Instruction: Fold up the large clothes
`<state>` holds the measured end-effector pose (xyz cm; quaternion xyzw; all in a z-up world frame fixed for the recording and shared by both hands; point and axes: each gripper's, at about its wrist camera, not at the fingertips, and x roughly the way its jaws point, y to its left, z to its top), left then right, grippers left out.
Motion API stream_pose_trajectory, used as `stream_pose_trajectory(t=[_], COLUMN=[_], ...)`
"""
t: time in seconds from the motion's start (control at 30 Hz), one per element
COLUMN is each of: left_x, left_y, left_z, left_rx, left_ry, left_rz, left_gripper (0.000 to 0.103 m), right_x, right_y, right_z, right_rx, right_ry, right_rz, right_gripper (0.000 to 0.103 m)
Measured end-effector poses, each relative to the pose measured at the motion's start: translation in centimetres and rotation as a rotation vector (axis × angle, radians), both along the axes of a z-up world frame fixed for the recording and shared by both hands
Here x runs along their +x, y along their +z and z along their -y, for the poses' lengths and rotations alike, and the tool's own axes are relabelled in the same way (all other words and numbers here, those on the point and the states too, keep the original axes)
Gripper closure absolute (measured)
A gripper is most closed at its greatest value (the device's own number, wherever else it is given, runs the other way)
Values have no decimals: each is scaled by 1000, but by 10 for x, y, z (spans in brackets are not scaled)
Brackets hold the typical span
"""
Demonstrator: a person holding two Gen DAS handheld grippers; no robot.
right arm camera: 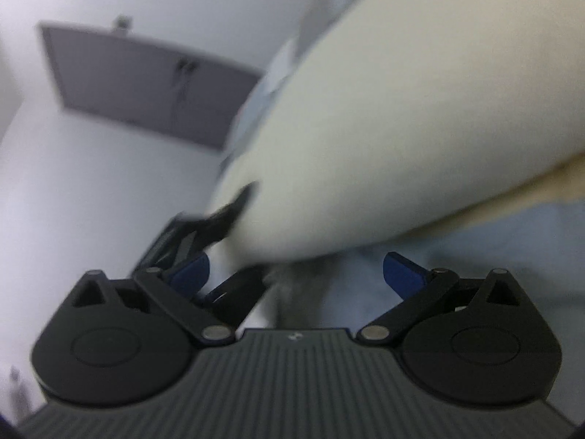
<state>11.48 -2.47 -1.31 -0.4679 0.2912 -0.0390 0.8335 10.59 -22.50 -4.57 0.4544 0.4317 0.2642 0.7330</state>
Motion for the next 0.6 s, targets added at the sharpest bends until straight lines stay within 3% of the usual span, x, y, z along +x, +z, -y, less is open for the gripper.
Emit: stream_pose_trajectory(t=[0.13,0.23,0.37,0.5,0.53,0.6], left_x=[1,0,-1,-2,-2,-3], left_y=[0,1,-4,-6,-5,-5], left_z=[-1,-4,-8,-9,-9,-8], left_rx=[-11,-34,-63,-62,-55,-60], left_ry=[-5,-3,3,4,2,3], left_rz=[2,10,-3,-8,-7,-9], left_gripper=[55,55,55,55,55,55], right_x=[7,11,-6,-1,2,3], right_y=[-27,-34,-43,-48,-45,-39], right_z=[36,61,93,102,99,94], right_rx=[14,66,117,141,116,30], right_ry=[-229,-323,-544,-565,-550,-523], right_rz=[-100,-98,-148,-169,-165,-137], right_gripper=[0,0,1,1,3,26])
